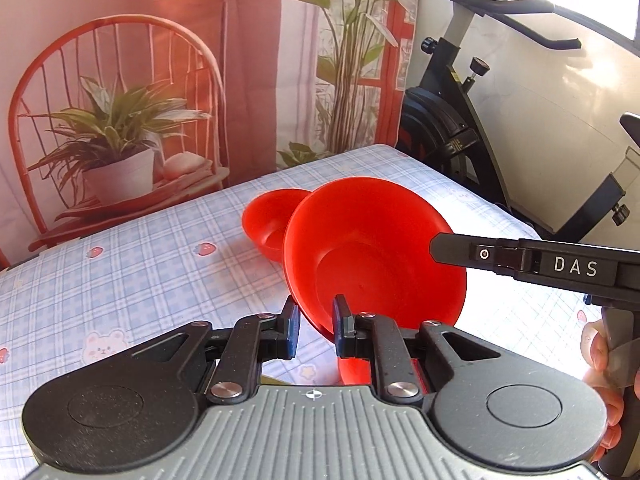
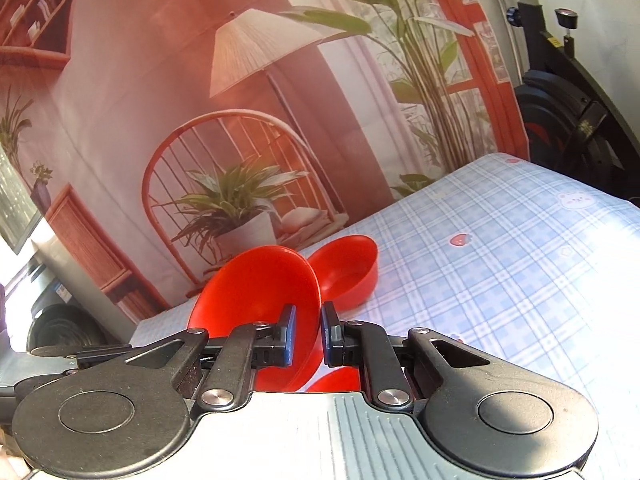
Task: Organize plates and bowls
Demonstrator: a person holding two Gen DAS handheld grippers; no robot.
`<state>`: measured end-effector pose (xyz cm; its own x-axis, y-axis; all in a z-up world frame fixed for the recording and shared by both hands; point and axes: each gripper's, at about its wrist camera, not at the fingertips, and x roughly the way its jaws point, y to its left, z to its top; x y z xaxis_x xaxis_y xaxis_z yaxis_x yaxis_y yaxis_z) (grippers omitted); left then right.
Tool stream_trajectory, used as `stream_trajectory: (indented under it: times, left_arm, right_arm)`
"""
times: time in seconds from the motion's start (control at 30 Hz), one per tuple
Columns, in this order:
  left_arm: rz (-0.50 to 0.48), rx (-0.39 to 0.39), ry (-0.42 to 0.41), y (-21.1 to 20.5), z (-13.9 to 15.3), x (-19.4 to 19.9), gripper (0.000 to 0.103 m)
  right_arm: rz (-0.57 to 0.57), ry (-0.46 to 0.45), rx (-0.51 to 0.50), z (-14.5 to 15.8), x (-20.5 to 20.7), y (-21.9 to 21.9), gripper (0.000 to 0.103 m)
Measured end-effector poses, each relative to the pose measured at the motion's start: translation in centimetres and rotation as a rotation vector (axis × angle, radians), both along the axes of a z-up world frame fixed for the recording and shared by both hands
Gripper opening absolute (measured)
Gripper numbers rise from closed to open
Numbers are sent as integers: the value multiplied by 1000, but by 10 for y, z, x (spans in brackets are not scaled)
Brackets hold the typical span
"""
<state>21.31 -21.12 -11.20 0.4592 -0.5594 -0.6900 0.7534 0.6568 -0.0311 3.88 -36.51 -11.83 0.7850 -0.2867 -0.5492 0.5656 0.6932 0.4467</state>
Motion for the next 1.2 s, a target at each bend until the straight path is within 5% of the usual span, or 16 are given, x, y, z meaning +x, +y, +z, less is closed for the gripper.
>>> stream_trajectory:
  times: [0.43,1.2]
  left_arm:
    - [-89,103,73,-30,-53,-10,18]
    - [-97,137,105,-30,-65,-7,19]
  right_arm:
    - [-60,57,122,-52,-43,-7,14]
    - [-48,106,120,-64,-39,-2,18]
